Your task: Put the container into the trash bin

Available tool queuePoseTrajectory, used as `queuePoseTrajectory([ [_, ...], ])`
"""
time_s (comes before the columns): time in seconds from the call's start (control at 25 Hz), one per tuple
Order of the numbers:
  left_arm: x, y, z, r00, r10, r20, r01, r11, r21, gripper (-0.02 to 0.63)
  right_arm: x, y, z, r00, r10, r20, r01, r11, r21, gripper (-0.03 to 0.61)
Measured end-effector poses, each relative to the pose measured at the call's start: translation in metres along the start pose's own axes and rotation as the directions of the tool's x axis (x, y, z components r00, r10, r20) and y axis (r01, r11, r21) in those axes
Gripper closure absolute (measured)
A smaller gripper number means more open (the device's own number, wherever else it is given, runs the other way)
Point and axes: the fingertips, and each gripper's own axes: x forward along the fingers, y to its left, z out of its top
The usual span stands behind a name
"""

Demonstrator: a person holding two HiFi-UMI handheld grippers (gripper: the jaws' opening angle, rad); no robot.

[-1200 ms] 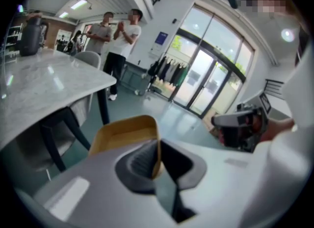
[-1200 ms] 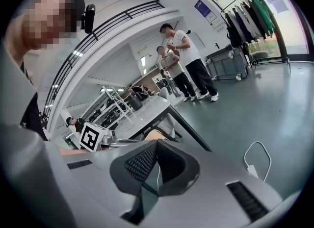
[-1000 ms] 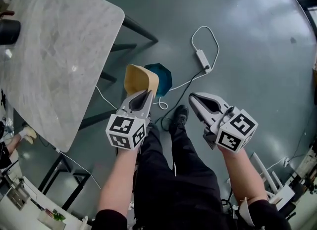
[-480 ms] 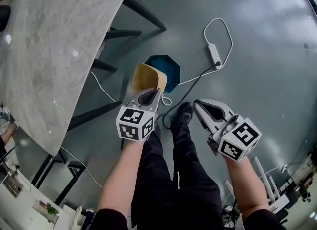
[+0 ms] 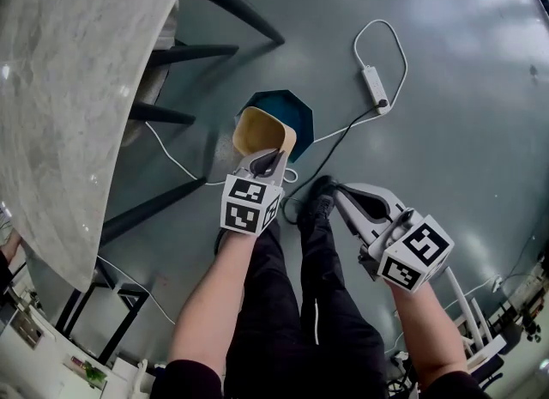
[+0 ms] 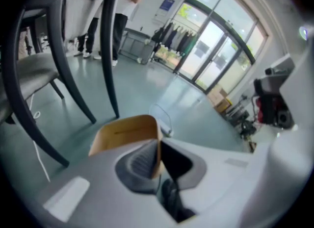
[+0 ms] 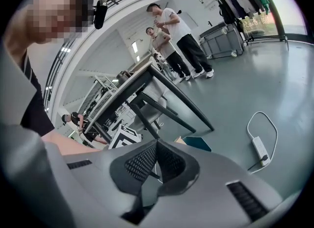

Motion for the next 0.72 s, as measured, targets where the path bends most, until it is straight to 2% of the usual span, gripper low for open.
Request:
queuePoseTrajectory([
  [0.24,0.027,0.012,-0.018,0.999,-0.011,-0.047,0.012,1.000,0.025,0.584,0.003,-0.009,-0.008,1.000,-0.021,0.003,0.021,1.000,0.022,0.588],
  [0.4,0.043,0.019,-0.021,0.999,-0.020,-0.047,0.022,0.998,0.052,0.584,0.005,-0.015,-0.012,0.999,-0.043,0.008,0.043,0.999,0.031,0.588],
  [0.52,0.050,0.029,-0.032,0.998,0.006,-0.070,-0.001,0.998,0.066,0.578,0.006,-0.015,-0.017,0.999,-0.046,0.005,0.046,0.998,0.034,0.588],
  [0.56,0.052,0.031,-0.037,0.996,0.009,-0.084,-0.003,0.998,0.061,0.562,0.006,-0.014,-0.018,0.999,-0.047,0.004,0.047,0.998,0.033,0.587],
  [0.64,0.051,0.029,-0.043,0.995,-0.009,-0.102,0.012,0.999,0.037,0.423,0.004,-0.013,-0.017,0.999,-0.050,0.007,0.050,0.998,0.029,0.588],
  [0.72,0.042,0.024,-0.044,0.994,-0.031,-0.103,0.033,0.999,0.022,0.396,0.001,-0.009,-0.014,0.998,-0.057,0.011,0.057,0.998,0.029,0.588],
])
